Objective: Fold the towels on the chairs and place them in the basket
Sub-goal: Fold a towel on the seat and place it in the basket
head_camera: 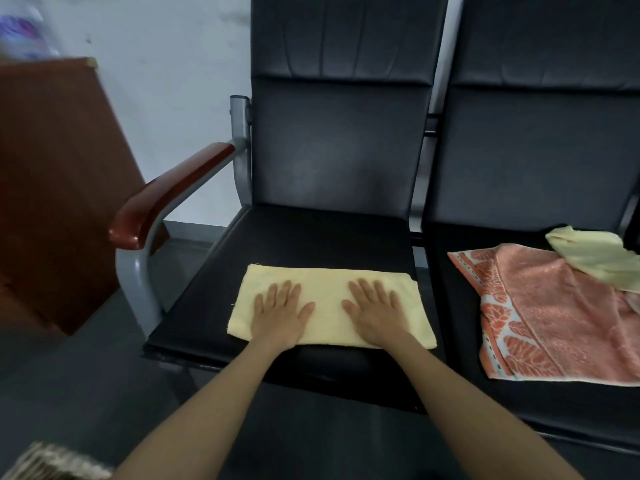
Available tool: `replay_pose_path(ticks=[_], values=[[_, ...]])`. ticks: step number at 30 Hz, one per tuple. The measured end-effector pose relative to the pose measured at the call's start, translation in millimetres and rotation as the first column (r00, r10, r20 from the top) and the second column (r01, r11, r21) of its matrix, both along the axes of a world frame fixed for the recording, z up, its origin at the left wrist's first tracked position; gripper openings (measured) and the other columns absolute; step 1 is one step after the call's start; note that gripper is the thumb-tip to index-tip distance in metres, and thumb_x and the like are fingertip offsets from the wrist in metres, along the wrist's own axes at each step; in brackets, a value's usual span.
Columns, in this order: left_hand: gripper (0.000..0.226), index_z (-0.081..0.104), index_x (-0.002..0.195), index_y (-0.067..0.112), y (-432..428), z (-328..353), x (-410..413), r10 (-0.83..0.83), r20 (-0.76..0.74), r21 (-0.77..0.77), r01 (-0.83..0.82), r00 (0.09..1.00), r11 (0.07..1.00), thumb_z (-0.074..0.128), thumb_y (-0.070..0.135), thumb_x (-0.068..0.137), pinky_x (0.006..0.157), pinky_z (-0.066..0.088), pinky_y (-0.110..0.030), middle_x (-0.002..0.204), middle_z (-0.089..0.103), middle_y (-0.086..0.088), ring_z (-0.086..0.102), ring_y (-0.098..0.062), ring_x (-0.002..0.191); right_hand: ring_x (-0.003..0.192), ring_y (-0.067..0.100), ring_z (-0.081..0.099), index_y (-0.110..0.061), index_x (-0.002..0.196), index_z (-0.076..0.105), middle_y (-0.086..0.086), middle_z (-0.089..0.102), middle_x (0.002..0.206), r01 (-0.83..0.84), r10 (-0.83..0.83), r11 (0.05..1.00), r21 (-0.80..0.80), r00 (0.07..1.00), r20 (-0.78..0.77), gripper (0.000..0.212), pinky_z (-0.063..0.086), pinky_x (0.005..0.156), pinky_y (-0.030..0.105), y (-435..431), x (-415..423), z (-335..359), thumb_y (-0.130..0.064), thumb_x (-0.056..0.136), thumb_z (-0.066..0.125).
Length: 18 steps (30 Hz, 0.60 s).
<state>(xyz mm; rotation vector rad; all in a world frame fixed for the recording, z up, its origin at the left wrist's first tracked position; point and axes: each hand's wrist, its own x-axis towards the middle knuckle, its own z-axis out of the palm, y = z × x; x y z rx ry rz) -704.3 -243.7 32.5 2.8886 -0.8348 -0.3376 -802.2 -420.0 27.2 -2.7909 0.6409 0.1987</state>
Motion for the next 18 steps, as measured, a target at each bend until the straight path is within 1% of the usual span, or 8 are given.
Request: replay_pose_path(ticks=[3,7,9,11,13,14,16,18], values=[[0.064,-0.009,0.152,0.026,25.2,3.1,2.6,0.069,-0.019,0.023,-0.069,0.997,0.997,0.006,0.056,0.097,0.118,-0.010,-0.041,0.159,-0.016,0.005,-0.016,-0.017,0.146,0.145,0.017,-0.020,-0.033,0.151,-0.009,-0.010,-0.016,0.158,0.058,-0.058,0.998,-0.008,0.998,-0.007,0.061,-0.011,0.117,0.043,-15.7,-24.4,1.9,-0.057,0.097,0.009],[0.065,-0.011,0.151,0.022,43.8,5.5,-10.8,0.060,-0.068,0.034,-0.058,0.996,0.998,0.008,0.055,0.098,0.118,-0.012,-0.040,0.158,-0.018,0.002,-0.017,-0.018,0.145,0.144,0.017,-0.021,-0.031,0.151,-0.012,-0.007,-0.018,0.158,0.052,-0.053,0.998,-0.024,0.998,-0.044,0.062,-0.011,0.117,0.046,-15.6,-53.8,3.1,-0.056,0.098,0.007],[0.062,-0.007,0.152,0.021,48.6,5.9,-19.0,0.057,-0.089,0.003,-0.056,0.994,0.998,0.010,0.050,0.100,0.117,-0.010,-0.040,0.159,-0.014,0.002,-0.014,-0.018,0.146,0.144,0.018,-0.022,-0.030,0.151,-0.012,-0.007,-0.019,0.158,0.053,-0.054,0.998,-0.017,0.997,-0.054,0.062,-0.011,0.117,0.046,-8.3,-62.4,4.5,-0.056,0.098,0.006],[0.053,0.012,0.152,0.018,57.1,6.9,-23.5,0.065,-0.038,-0.100,-0.069,0.997,0.993,0.017,0.036,0.103,0.118,0.005,-0.038,0.160,0.005,-0.001,0.005,-0.021,0.147,0.144,0.018,-0.021,-0.029,0.151,-0.011,-0.006,-0.018,0.158,0.056,-0.056,0.998,-0.009,0.997,-0.049,0.062,-0.011,0.117,0.046,-0.5,-70.3,5.9,-0.056,0.098,0.007],[0.040,0.038,0.137,0.007,66.1,6.8,-24.2,0.141,0.042,-0.309,-0.121,0.989,0.943,0.030,0.014,0.099,0.106,0.030,-0.034,0.148,0.034,-0.009,0.036,-0.025,0.130,0.145,0.019,-0.020,-0.029,0.151,-0.009,-0.006,-0.016,0.159,0.061,-0.061,0.998,-0.003,0.998,-0.032,0.062,-0.010,0.117,0.047,5.1,-77.6,5.8,-0.055,0.098,0.008],[0.036,0.042,0.131,0.003,69.9,7.5,-23.6,0.199,0.030,-0.408,-0.170,0.979,0.897,0.036,0.008,0.096,0.100,0.034,-0.034,0.143,0.037,-0.012,0.040,-0.027,0.123,0.145,0.019,-0.020,-0.029,0.152,-0.008,-0.006,-0.015,0.159,0.065,-0.065,0.998,0.001,0.998,-0.023,0.061,-0.009,0.117,0.047,7.2,-80.8,5.7,-0.055,0.098,0.009],[0.042,0.041,0.132,0.000,75.9,11.8,-19.9,0.330,-0.056,-0.478,-0.316,0.942,0.820,0.052,0.014,0.093,0.103,0.030,-0.037,0.144,0.030,-0.016,0.032,-0.031,0.126,0.145,0.019,-0.019,-0.029,0.152,-0.007,-0.005,-0.015,0.159,0.073,-0.073,0.997,0.014,0.997,-0.018,0.061,-0.008,0.118,0.047,9.8,-85.3,5.7,-0.055,0.099,0.009],[0.058,0.044,0.132,0.003,81.3,15.4,-14.0,0.454,-0.095,-0.338,-0.457,0.886,0.823,0.060,0.038,0.089,0.106,0.025,-0.042,0.143,0.028,-0.017,0.026,-0.035,0.128,0.146,0.020,-0.017,-0.029,0.152,-0.005,-0.005,-0.013,0.160,0.082,-0.081,0.996,0.023,0.996,-0.020,0.061,-0.007,0.117,0.050,12.1,-87.5,6.1,-0.054,0.099,0.011]])
